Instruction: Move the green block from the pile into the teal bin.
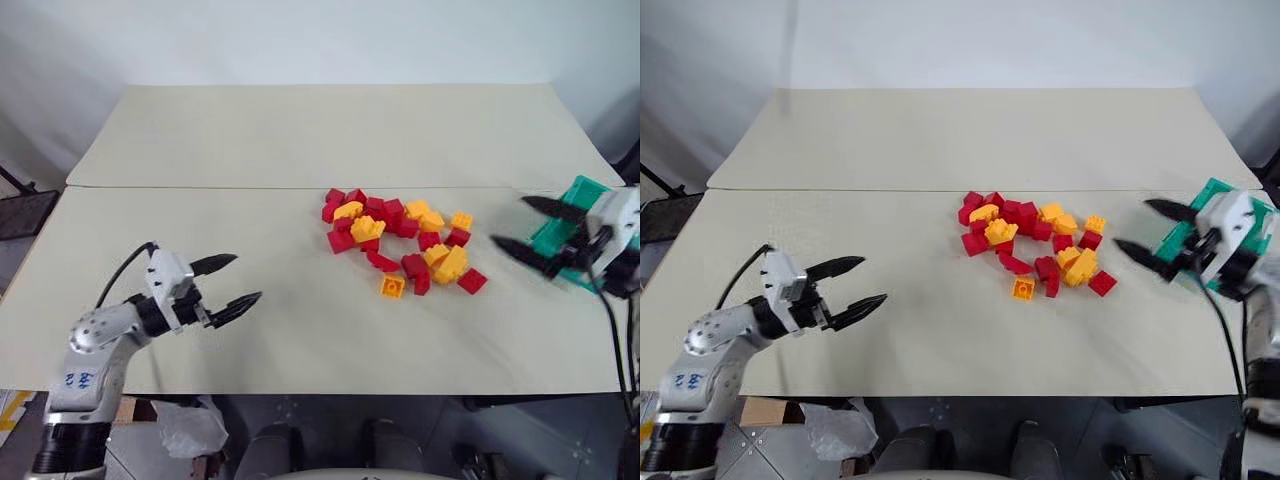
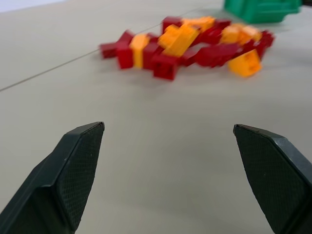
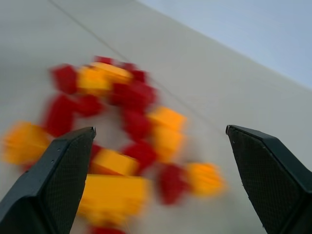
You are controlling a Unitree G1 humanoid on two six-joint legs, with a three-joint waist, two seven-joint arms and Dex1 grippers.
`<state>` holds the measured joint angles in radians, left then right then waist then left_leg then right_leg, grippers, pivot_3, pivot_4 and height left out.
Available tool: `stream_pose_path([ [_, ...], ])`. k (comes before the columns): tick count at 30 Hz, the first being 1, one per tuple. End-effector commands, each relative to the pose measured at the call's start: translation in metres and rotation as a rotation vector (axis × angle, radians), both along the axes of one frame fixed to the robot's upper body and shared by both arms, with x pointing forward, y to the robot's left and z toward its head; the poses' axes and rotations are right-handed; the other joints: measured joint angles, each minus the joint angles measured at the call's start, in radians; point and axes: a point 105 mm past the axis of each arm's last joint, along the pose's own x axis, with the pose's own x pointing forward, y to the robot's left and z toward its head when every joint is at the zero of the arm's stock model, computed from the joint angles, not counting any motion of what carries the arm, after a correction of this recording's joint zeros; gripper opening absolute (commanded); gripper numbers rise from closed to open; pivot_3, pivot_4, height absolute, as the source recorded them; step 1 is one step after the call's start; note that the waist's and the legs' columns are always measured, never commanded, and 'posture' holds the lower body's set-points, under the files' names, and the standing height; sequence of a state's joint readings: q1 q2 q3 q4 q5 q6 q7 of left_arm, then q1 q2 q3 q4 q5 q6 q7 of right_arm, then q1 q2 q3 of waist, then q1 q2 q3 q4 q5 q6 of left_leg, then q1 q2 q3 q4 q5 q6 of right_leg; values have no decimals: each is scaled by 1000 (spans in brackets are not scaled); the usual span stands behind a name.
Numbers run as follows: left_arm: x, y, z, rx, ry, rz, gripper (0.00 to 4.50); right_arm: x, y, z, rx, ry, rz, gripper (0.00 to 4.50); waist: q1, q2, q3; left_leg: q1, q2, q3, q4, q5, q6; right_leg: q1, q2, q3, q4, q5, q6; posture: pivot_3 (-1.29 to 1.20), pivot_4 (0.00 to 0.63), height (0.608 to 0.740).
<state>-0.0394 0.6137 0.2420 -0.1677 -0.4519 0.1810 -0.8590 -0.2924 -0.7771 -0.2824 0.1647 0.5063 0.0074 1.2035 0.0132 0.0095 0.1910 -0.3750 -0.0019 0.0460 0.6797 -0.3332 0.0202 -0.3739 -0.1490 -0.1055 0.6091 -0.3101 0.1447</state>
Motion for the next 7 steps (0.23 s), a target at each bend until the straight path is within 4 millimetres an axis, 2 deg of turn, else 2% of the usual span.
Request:
stream_pose_path([
  [1,-7,9,13,31,-78,60,4500,-27,34,-11,-38,19,173,4481,7,0,0,0,0,0,0,0,0,0,0,0,0,0,0,0,150,740],
  [3,-11,10,13,31,-88,81,4500,-30,31,-23,-39,67,159,4481,13,0,0,0,0,0,0,-1,0,0,0,0,-1,0,0,0,150,740],
  [7,-17,11,11,38,-84,94,4500,-26,17,-32,-47,69,79,4481,12,0,0,0,-1,0,1,-1,1,1,-1,1,-2,0,0,0,150,740],
])
